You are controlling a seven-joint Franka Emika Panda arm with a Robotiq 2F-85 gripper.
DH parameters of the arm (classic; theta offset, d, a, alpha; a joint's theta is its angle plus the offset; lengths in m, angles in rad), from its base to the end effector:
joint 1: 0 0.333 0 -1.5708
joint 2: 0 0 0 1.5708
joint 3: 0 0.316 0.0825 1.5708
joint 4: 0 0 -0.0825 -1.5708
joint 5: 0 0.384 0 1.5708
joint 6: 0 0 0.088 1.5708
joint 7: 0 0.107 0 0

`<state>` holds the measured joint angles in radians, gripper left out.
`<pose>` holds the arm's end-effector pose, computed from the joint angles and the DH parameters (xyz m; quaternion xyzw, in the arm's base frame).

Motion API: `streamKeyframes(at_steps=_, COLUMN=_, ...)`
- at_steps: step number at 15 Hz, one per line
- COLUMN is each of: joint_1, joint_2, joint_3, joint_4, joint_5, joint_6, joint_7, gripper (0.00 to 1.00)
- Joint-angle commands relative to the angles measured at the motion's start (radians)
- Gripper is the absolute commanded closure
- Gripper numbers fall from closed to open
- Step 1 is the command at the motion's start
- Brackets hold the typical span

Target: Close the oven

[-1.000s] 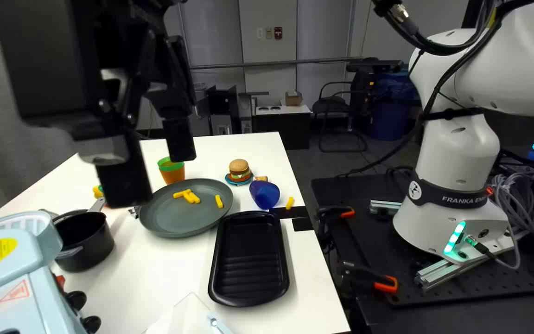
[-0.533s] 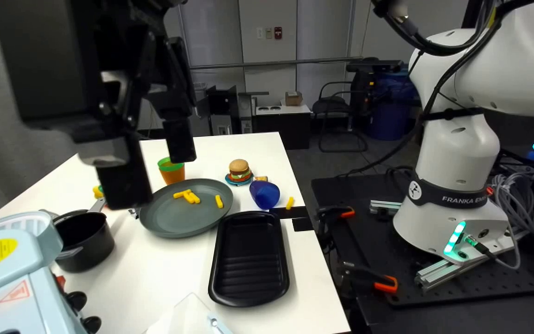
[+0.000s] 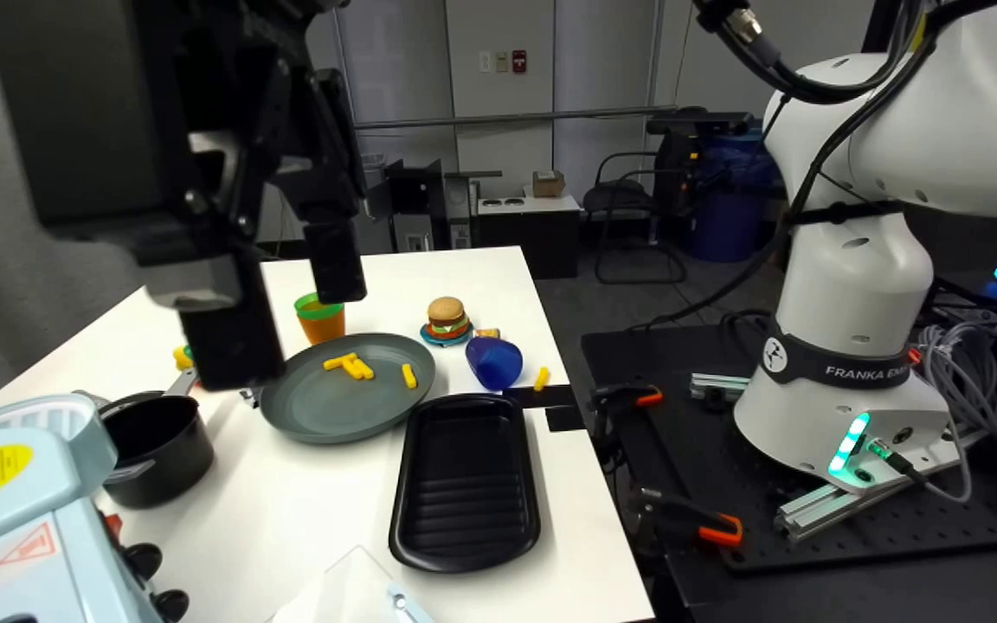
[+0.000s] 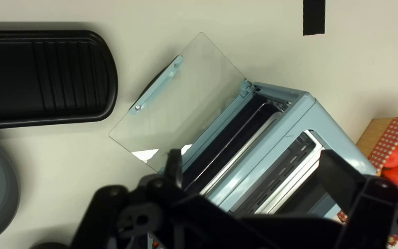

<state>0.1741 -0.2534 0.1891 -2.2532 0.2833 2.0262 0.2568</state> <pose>0.4385 0.1877 0.4694 -0.9944 0.0105 0.0197 0.1030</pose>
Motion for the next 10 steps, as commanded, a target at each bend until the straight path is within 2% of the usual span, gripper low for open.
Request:
streamKeyframes(at_steps=1, joint_1=-0.002, joint_2=0.000, joint_3=0.001, joint_4=0.002, joint_5=0.000, joint_6=-0.002, joint_7=0.000, gripper=0.00)
streamKeyframes(at_steps=10, joint_1=-0.003, joint_2=0.000, joint_3=0.002, joint_4=-0.006, joint_5=-0.005, joint_6=0.004, joint_7=0.002, gripper=0.00)
